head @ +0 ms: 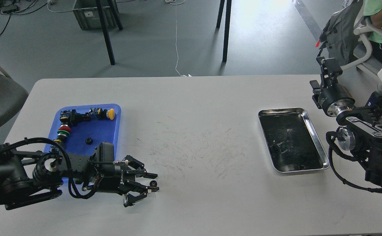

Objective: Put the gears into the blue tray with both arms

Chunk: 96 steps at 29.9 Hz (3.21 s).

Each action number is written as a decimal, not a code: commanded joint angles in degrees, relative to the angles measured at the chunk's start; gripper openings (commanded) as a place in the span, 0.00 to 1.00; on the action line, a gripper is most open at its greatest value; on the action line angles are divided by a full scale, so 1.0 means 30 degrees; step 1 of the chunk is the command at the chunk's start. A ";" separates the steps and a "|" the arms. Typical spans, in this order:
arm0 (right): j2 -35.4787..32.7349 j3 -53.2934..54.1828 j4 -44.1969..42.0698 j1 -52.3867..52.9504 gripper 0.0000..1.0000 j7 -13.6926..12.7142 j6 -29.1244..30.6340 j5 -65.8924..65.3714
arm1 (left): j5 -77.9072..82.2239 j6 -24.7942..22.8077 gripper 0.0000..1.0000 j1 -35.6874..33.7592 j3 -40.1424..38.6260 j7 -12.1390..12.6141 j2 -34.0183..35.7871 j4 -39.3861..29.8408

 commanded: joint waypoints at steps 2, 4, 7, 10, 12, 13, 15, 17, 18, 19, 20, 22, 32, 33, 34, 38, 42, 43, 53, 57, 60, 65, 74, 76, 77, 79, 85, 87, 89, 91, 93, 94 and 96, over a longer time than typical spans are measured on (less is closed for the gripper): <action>-0.0001 0.0001 -0.0001 0.0001 0.95 -0.0004 0.0000 0.0000 | 0.0255 0.0162 0.37 0.0006 0.0015 0.0001 0.0015 0.0155; -0.0001 0.0001 -0.0001 0.0001 0.95 -0.0004 0.0000 -0.0029 | 0.0343 0.0191 0.35 0.0006 0.0015 0.0001 0.0073 0.0185; -0.0001 -0.0028 -0.0292 0.0001 0.95 -0.0004 0.0029 -0.0029 | 0.0401 0.0308 0.30 0.0006 0.0015 0.0001 0.0161 0.0185; 0.0028 -0.0028 -0.0469 0.0001 0.95 -0.0004 0.0058 0.0000 | 0.0636 0.0367 0.26 -0.0023 -0.0014 0.0001 0.0190 0.0215; 0.0028 -0.0028 -0.0469 0.0001 0.95 -0.0004 0.0087 0.0000 | 0.0665 0.0367 0.26 0.0006 0.0044 0.0001 0.0220 0.0214; 0.0028 -0.0028 -0.0469 0.0001 0.95 -0.0004 0.0087 0.0000 | 0.0723 0.0367 0.25 0.0006 0.0073 0.0001 0.0278 0.0127; 0.0028 -0.0028 -0.0469 0.0001 0.95 -0.0004 0.0087 -0.0029 | 0.0899 0.0396 0.24 0.0035 0.0016 0.0001 0.0308 0.0156; 0.0028 -0.0028 -0.0498 0.0001 0.95 -0.0004 0.0087 0.0000 | 0.0900 0.0396 0.21 0.0036 -0.0014 0.0001 0.0395 0.0098; 0.0028 -0.0057 -0.0499 0.0001 0.95 -0.0004 0.0087 0.0000 | 0.0871 0.0396 0.21 0.0007 -0.0043 0.0001 0.0483 0.0097; 0.0028 -0.0058 -0.0470 0.0001 0.95 -0.0004 0.0087 0.0000 | 0.0870 0.0396 0.20 -0.0023 -0.0072 0.0001 0.0658 -0.0048; 0.0028 -0.0058 -0.0469 0.0001 0.95 -0.0004 0.0087 -0.0029 | 0.0841 0.0396 0.19 -0.0081 -0.0073 0.0001 0.0862 -0.0107; 0.0116 -0.0058 -0.0469 0.0001 0.95 -0.0004 0.0087 -0.0029 | 0.0812 0.0396 0.19 -0.0227 -0.0189 0.0001 0.1156 -0.0166; 0.0263 -0.0028 -0.0469 0.0001 0.95 -0.0004 0.0087 0.0000 | 0.0870 0.0279 0.20 -0.2072 -0.0951 0.0001 0.3702 -0.0957; 0.0263 -0.0028 -0.0469 0.0001 0.95 -0.0004 0.0087 0.0000 | 0.0841 0.0279 0.20 -0.2219 -0.0952 0.0001 0.4112 -0.0957; 0.0263 -0.0028 -0.0469 0.0001 0.95 -0.0004 0.0087 0.0000 | 0.0841 0.0279 0.20 -0.2365 -0.0952 0.0001 0.4522 -0.0957; 0.0263 -0.0028 -0.0440 0.0030 0.95 -0.0004 0.0087 0.0000 | 0.0899 0.0221 0.20 -0.2776 -0.0952 0.0001 0.5374 -0.0783; 0.0263 -0.0028 -0.0411 0.0060 0.95 -0.0004 0.0087 0.0000 | 0.0607 0.0221 0.20 -0.2748 -0.0981 0.0001 0.6223 -0.0577; 0.0234 -0.0028 -0.0411 0.0060 0.95 -0.0004 0.0087 0.0000 | 0.0607 0.0221 0.20 -0.2660 -0.1039 0.0001 0.6487 -0.0577; 0.0175 -0.0028 -0.0352 0.0089 0.95 -0.0004 0.0117 0.0000 | -0.0123 0.0221 0.21 -0.1138 -0.1332 0.0001 0.7017 0.0828; 0.0116 -0.0057 -0.0352 0.0089 0.95 -0.0004 0.0146 0.0000 | -0.0945 0.0250 0.21 -0.0638 -0.1479 0.0001 0.7017 0.0976; 0.0116 -0.0029 -0.0352 0.0060 0.95 -0.0004 0.0146 0.0000 | -0.0975 0.0250 0.21 -0.0289 -0.1508 0.0001 0.6988 0.1005; 0.0145 -0.0028 -0.0352 0.0060 0.95 -0.0004 0.0146 0.0000 | -0.1034 0.0279 0.22 0.0328 -0.1654 0.0001 0.6783 0.1561; 0.0263 0.0294 -0.0323 0.0352 0.95 -0.0004 0.0029 0.0029 | -0.1122 0.0279 0.22 0.1383 -0.2358 0.0001 0.6197 0.2382; 0.0263 0.0352 -0.0294 0.0528 0.95 -0.0004 0.0000 0.0059 | -0.1122 0.0279 0.23 0.1471 -0.2358 0.0001 0.6022 0.2528; 0.0263 0.0353 -0.0294 0.0644 0.95 -0.0004 0.0000 0.0059 | -0.1122 0.0279 0.23 0.1471 -0.2358 0.0001 0.5963 0.2645; 0.0263 0.0353 -0.0294 0.0762 0.95 -0.0004 0.0000 0.0059 | -0.1122 0.0279 0.23 0.1500 -0.2358 0.0001 0.5962 0.2821; 0.0263 0.0470 -0.0294 0.0792 0.95 -0.0004 0.0000 0.0059 | -0.1151 0.0279 0.24 0.1501 -0.2358 0.0001 0.5669 0.3347; 0.0234 0.0470 -0.0294 0.0792 0.95 -0.0004 0.0000 0.0059 | -0.1122 0.0279 0.25 0.1530 -0.2329 0.0001 0.5553 0.3553; 0.0263 0.0470 -0.0294 0.0792 0.95 -0.0004 0.0000 0.0059 | -0.1151 0.0279 0.25 0.1704 -0.2329 0.0001 0.5523 0.3554; 0.0263 0.0470 -0.0294 0.0792 0.95 -0.0004 0.0029 0.0059 | -0.1151 0.0279 0.27 0.1852 -0.2358 0.0001 0.5523 0.3554; 0.0263 0.0470 -0.0323 0.0792 0.95 -0.0004 0.0029 0.0059 | -0.1151 0.0279 0.29 0.1881 -0.2358 0.0001 0.5552 0.3554; 0.0263 0.0470 -0.0323 0.0792 0.95 -0.0004 0.0029 0.0059 | -0.1180 0.0279 0.30 0.1939 -0.2358 0.0001 0.5552 0.3554; 0.0263 0.0470 -0.0323 0.0763 0.95 -0.0004 0.0029 0.0059 | -0.1151 0.0279 0.33 0.2086 -0.2358 0.0001 0.5610 0.3554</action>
